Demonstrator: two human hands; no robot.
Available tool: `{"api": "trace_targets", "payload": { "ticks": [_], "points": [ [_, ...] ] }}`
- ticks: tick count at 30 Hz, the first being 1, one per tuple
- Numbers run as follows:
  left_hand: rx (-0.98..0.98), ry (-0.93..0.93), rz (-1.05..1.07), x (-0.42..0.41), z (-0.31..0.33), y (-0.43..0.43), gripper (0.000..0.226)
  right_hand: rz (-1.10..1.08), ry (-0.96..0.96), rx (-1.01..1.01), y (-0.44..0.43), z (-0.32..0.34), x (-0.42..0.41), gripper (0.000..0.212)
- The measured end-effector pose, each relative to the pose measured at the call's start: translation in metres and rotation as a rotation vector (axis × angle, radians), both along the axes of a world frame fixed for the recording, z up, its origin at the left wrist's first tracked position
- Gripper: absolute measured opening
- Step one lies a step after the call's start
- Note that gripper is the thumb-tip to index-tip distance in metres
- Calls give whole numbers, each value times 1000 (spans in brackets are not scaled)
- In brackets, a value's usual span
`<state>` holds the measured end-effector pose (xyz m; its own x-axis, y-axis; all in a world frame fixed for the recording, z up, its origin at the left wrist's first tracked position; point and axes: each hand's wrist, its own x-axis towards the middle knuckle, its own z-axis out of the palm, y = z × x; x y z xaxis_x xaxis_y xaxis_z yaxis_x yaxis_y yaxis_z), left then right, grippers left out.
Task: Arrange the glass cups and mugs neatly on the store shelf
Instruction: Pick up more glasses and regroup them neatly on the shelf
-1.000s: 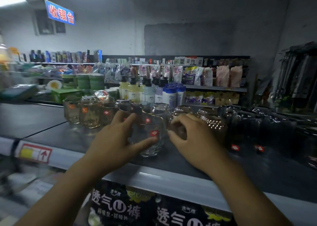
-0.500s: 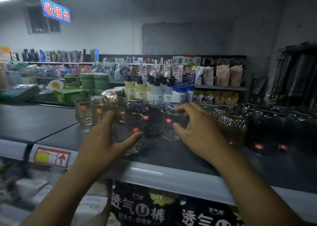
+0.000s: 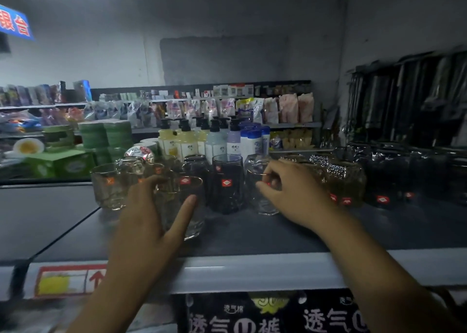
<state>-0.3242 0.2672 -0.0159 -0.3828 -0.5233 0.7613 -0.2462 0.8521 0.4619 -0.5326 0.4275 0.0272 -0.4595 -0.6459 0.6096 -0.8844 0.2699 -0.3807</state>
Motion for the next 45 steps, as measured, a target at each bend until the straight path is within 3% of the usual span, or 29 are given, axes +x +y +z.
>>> {"api": "trace_targets", "payload": {
  "ticks": [5, 8, 11, 16, 19, 23, 28, 30, 36, 38, 41, 45],
  "points": [
    [-377, 179, 151, -1, 15, 12, 40, 6, 52, -43, 13, -7, 5, 23],
    [-492, 161, -138, -10, 21, 45, 24, 79, 3, -162, 21, -13, 6, 14],
    [-434, -56, -358, -32, 23, 69, 28, 113, -151, -385, 25, -23, -6, 16],
    [-344, -333, -347, -80, 26, 77, 43, 149, -498, -649, 33, -29, -13, 14],
    [-309, -328, -342, -93, 29, 81, 39, 154, -593, -610, 32, -31, -17, 13],
    [-220, -339, -264, -97, 27, 75, 43, 88, -585, -455, 28, -34, -19, 3],
    [-255, -188, -290, -107, 15, 72, 19, 83, -555, -411, 30, -31, -14, 26],
    [-174, -62, -339, -106, 10, 69, 22, 78, -542, -382, 32, -31, -12, 31],
    [461, 293, -665, -95, 13, 73, 28, 147, -495, -489, 37, -25, -5, 29],
    [592, 358, -808, -93, 15, 74, 24, 274, -529, -419, 38, -25, 0, 42],
    [706, 358, -935, -91, 16, 74, 19, 435, -592, -361, 38, -26, 3, 72],
    [768, 246, -1048, -89, 19, 76, 18, 519, -641, -467, 40, -23, 3, 64]
  ]
}}
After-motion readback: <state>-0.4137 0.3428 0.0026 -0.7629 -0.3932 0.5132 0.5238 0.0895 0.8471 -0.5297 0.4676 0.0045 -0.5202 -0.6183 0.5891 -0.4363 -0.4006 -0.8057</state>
